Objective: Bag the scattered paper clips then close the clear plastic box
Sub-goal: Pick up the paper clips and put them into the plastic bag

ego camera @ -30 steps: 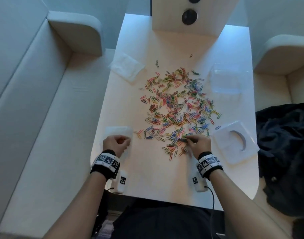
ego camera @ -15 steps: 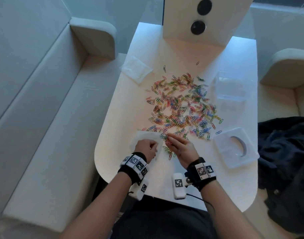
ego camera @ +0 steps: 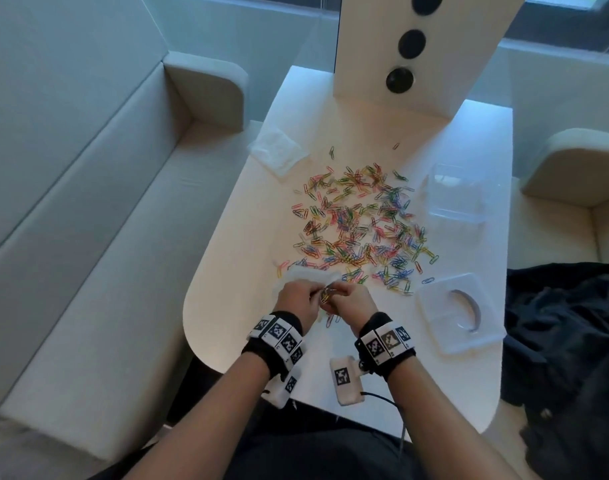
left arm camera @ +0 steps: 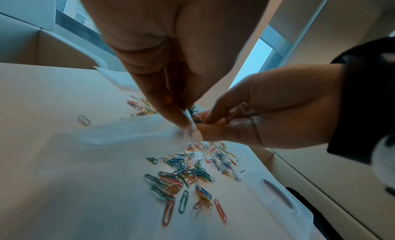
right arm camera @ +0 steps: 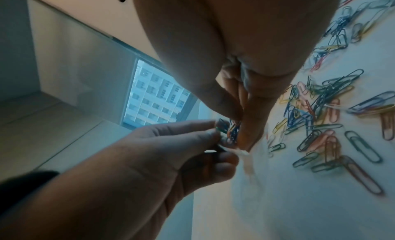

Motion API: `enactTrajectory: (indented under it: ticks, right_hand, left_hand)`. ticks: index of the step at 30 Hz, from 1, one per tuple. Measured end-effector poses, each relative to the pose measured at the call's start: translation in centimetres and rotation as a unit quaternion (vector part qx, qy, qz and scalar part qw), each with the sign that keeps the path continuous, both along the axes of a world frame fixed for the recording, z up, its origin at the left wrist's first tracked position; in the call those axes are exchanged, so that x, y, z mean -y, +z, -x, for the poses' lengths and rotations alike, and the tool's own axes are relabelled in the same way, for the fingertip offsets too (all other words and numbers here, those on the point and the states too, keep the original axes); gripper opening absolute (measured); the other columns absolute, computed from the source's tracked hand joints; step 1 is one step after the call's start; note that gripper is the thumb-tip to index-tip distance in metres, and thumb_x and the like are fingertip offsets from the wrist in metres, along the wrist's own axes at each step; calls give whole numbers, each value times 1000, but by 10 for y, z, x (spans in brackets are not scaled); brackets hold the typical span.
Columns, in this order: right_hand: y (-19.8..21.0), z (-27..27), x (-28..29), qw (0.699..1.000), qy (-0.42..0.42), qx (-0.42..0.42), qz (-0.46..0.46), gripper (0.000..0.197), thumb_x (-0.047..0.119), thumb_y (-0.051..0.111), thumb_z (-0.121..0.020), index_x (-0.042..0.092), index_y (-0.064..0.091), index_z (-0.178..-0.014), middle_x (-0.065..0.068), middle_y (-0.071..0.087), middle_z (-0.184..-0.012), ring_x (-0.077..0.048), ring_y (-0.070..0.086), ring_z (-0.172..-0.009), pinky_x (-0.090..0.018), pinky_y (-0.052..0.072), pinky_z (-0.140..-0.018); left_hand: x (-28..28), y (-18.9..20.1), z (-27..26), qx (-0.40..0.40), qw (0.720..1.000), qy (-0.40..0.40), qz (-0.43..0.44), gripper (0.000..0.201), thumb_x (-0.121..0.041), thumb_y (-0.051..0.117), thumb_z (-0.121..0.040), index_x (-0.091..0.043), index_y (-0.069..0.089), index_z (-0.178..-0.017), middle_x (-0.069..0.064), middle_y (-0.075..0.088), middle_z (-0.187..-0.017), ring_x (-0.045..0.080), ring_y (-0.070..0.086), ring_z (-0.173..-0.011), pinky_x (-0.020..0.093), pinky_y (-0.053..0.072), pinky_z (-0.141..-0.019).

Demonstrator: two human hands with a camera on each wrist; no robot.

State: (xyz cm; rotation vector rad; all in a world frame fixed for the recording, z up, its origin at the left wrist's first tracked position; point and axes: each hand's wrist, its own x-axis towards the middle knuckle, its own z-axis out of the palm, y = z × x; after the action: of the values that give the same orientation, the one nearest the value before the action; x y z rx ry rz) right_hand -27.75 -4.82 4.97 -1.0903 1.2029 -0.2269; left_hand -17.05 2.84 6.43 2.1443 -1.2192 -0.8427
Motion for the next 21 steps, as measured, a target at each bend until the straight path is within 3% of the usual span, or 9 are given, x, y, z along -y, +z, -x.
enactTrajectory:
  ticks: [2,5,8,10,13,16,18,20,21]
  right_hand:
    - [6,3,0,995,48,-57,60,21,-10,56,-84,5,70,-91,-9,70,-78,-17,68,-70,-18,56,-60]
    - [13,2,1,954,126,-177,205,13,4,62,-85,9,74,-87,-8,72,-77,-18,68,-68,-21,56,-61]
    - [26,-8,1,892,262,-252,267,19,7,55,-90,7,73,-96,-10,71,-93,-22,64,-77,-24,52,-63]
    - [38,-14,3,863,331,-275,264,28,3,48,-92,7,68,-112,-11,67,-109,-24,65,-93,-25,50,-68]
    - [55,-22,13,885,333,-219,241,30,2,51,-91,6,66,-117,-10,67,-114,-21,65,-94,-24,49,-70]
    - [75,-29,30,938,283,-56,194,23,4,67,-84,9,74,-106,-5,74,-104,-11,68,-81,-24,55,-75]
    - [86,-36,45,963,213,46,158,21,1,64,-86,10,74,-102,-4,75,-100,-14,72,-84,-28,58,-81]
    - [84,-46,60,971,159,60,167,26,-5,53,-90,9,74,-95,-8,74,-94,-20,73,-83,-33,60,-80]
    - [78,-51,66,967,160,27,197,28,-4,51,-90,12,75,-94,-8,74,-95,-21,73,-81,-35,61,-77]
  left_hand:
    - [1,1,2,-5,1000,0,8,26,-10,57,-91,-15,73,-110,5,73,-102,20,65,-91,23,48,-84]
    - [2,5,5,-11,1000,-14,18,26,-11,57,-90,-16,73,-110,5,74,-99,19,66,-86,30,53,-85]
    - [2,7,3,-1,1000,-14,20,26,-13,57,-90,-16,73,-111,6,73,-100,22,67,-87,32,53,-86]
    - [2,10,-2,2,1000,1,31,26,-14,57,-90,-16,73,-111,5,73,-101,21,66,-91,31,52,-88]
    - [1,19,-16,0,998,29,47,27,-13,58,-90,-15,72,-112,5,73,-103,19,67,-93,32,53,-91]
    - [1,35,-43,16,995,56,79,25,-11,60,-89,-12,73,-110,7,74,-102,17,67,-90,27,53,-88]
    - [0,47,-68,24,991,93,93,25,-10,60,-88,-11,73,-109,6,74,-95,15,67,-79,19,51,-82]
    - [-1,59,-96,28,984,140,108,23,-7,61,-87,-11,75,-105,5,72,-84,10,62,-63,4,44,-69]
    - [-3,64,-108,36,980,157,117,22,-7,61,-86,-11,75,-103,4,71,-80,9,60,-59,0,41,-66]
